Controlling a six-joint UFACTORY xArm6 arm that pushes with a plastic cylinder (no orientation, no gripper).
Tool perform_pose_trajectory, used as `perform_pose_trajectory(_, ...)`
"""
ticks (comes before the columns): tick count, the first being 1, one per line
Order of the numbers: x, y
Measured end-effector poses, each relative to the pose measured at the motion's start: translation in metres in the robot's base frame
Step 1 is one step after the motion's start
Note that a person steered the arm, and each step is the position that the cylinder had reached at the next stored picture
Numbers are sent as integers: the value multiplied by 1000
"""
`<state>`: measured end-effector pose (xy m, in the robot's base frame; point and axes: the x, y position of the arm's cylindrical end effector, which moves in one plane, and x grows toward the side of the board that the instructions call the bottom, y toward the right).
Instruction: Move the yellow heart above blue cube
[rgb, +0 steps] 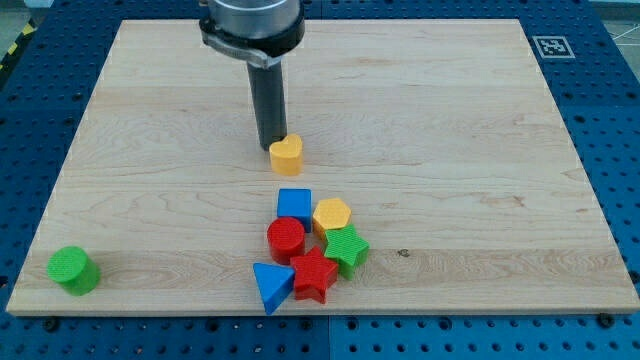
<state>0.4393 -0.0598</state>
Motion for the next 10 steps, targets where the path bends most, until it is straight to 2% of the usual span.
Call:
perform_pose_trajectory(3,26,0)
perform_pose_trajectory(4,22,0)
perform_pose_trajectory(5,1,10)
perform_pose_trajectory(7,8,39)
perform_pose_trajectory(10,16,40)
